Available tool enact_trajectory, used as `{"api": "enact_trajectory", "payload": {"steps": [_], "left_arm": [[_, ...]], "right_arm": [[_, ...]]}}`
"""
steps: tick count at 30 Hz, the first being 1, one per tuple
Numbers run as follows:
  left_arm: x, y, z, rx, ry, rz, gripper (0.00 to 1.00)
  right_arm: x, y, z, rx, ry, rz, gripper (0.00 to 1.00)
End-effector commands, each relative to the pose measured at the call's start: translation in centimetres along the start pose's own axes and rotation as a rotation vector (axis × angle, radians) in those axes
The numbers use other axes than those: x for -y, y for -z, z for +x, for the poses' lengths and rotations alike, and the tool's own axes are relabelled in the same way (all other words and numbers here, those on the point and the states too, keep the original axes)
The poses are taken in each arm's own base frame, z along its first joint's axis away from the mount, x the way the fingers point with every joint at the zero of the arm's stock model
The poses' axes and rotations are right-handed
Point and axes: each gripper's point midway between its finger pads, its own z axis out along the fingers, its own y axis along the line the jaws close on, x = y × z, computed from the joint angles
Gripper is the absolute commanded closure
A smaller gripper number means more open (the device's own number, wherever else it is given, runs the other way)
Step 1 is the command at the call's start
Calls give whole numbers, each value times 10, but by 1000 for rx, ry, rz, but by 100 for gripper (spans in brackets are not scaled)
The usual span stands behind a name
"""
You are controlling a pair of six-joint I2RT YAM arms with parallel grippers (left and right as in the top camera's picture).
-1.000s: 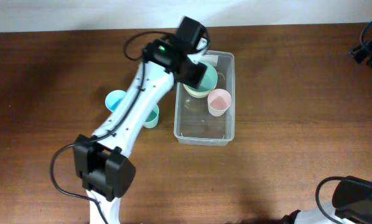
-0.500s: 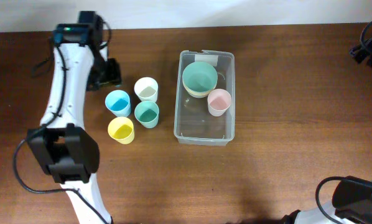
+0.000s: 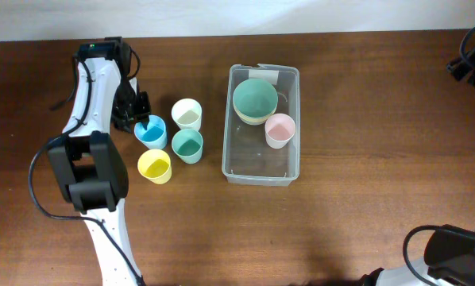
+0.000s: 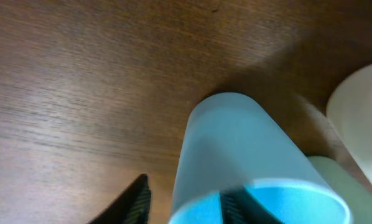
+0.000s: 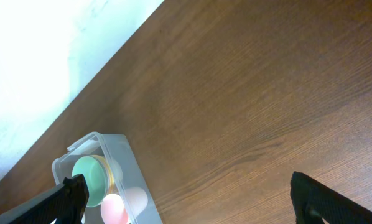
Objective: Pack container
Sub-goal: 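Grasp the blue cup with the left gripper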
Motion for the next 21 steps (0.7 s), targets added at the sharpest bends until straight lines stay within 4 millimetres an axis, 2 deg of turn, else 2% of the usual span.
{"api": "enact_trajectory", "payload": {"steps": [1, 3, 8, 14, 16, 18, 21], "left_arm": [[-3, -3, -2, -4, 4, 12, 71], [-3, -3, -2, -3, 5, 12, 81], [-4, -2, 2, -22, 5, 8, 98], [-19, 1, 8, -42, 29, -15, 100], [-26, 12, 9, -32, 43, -18, 100], [-30, 30, 8, 2, 53, -11, 99], [-27, 75, 7, 108, 46, 5, 99]], "right_arm": [[3, -1, -2, 5, 1, 9, 1], [3, -1, -2, 5, 1, 9, 1], [3, -1, -2, 5, 1, 9, 1], [3, -1, -2, 4, 0, 9, 1], [3, -1, -2, 5, 1, 9, 1], [3, -1, -2, 5, 1, 10, 1], [3, -1, -2, 4, 0, 9, 1]]}}
